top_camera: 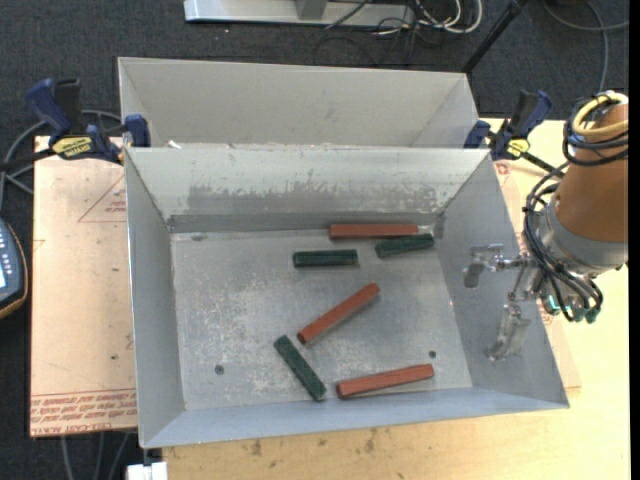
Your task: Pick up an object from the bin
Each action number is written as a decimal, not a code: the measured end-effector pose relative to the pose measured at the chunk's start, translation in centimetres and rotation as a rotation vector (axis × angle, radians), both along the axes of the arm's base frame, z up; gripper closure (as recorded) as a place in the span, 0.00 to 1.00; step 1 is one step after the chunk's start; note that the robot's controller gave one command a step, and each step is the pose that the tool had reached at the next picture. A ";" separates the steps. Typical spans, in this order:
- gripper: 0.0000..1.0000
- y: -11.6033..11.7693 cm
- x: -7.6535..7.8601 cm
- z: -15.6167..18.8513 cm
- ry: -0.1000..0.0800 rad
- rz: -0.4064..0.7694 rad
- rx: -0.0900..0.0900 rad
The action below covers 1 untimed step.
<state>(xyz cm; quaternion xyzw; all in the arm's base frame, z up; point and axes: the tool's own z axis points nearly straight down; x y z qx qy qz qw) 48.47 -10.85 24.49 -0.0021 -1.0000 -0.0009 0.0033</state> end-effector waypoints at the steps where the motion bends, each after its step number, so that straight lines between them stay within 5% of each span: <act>1: 0.00 7.2 0.6 -17.7 -0.017 0.191 -0.001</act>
Offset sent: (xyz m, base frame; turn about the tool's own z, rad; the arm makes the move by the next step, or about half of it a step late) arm 0.0025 0.0697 -0.1749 -0.1899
